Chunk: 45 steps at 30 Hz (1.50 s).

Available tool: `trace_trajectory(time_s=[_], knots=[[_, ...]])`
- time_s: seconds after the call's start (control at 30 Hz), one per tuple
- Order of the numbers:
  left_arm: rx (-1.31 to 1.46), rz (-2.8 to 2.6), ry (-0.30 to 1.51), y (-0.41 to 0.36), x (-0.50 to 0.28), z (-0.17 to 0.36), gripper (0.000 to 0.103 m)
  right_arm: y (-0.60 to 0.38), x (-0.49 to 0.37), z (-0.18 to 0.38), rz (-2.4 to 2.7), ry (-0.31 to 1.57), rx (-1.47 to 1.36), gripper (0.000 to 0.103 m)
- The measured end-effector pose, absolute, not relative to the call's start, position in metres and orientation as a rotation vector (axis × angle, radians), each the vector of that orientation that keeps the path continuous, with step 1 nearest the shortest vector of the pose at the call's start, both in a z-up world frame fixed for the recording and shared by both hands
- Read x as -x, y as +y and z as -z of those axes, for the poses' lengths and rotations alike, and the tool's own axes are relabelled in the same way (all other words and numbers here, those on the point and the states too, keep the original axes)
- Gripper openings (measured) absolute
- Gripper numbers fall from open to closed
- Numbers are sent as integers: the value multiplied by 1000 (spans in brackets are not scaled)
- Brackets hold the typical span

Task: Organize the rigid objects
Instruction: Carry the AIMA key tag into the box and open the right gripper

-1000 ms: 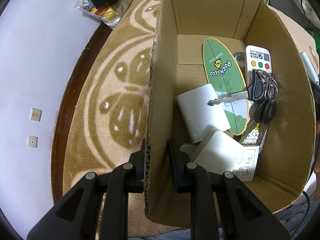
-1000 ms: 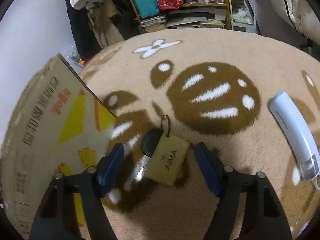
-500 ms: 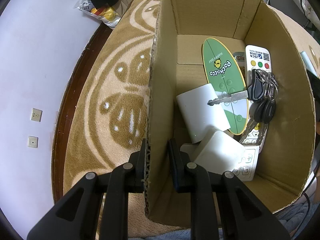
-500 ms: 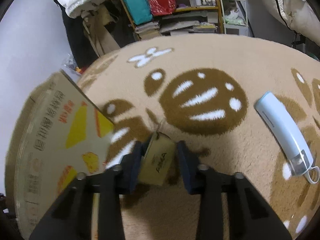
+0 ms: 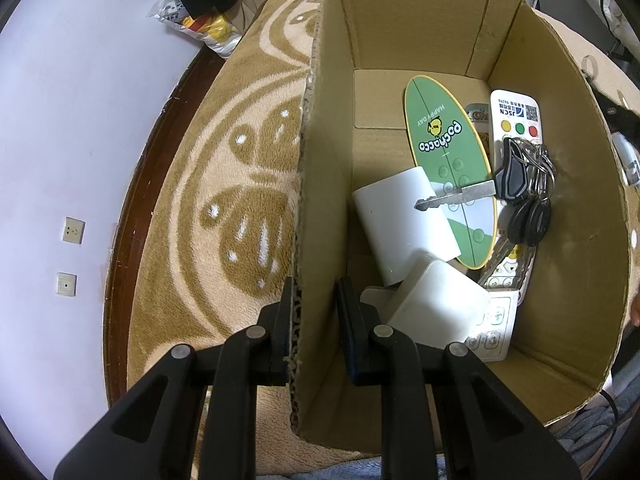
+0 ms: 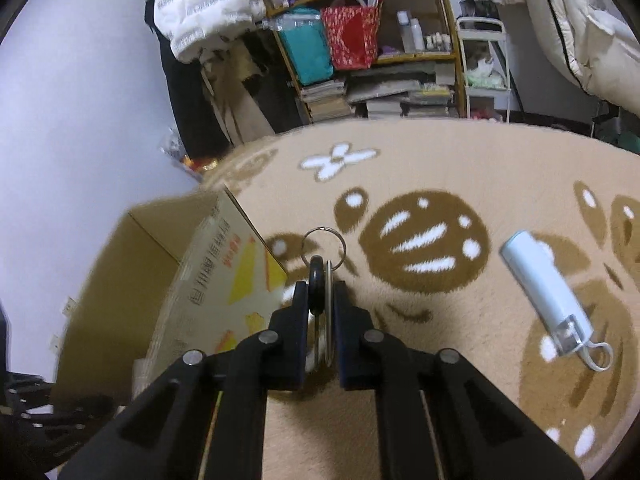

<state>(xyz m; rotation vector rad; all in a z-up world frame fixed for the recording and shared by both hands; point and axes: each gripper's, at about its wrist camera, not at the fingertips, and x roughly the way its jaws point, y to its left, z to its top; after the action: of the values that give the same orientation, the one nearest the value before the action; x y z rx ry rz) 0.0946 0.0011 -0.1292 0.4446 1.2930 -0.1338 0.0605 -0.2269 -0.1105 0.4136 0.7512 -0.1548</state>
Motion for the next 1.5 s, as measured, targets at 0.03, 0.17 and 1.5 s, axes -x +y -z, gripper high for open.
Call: trace_trajectory(time_s=[0.03, 0.17, 1.5], knots=[[-443, 134, 1294, 1, -95, 129, 19, -227, -56, 103, 151, 733, -418, 12], [-442, 134, 1294, 2, -94, 128, 19, -223, -40, 75, 130, 655, -439, 12], [-447, 133, 1295, 4, -96, 126, 19, -113, -41, 77, -156, 745, -256, 12]])
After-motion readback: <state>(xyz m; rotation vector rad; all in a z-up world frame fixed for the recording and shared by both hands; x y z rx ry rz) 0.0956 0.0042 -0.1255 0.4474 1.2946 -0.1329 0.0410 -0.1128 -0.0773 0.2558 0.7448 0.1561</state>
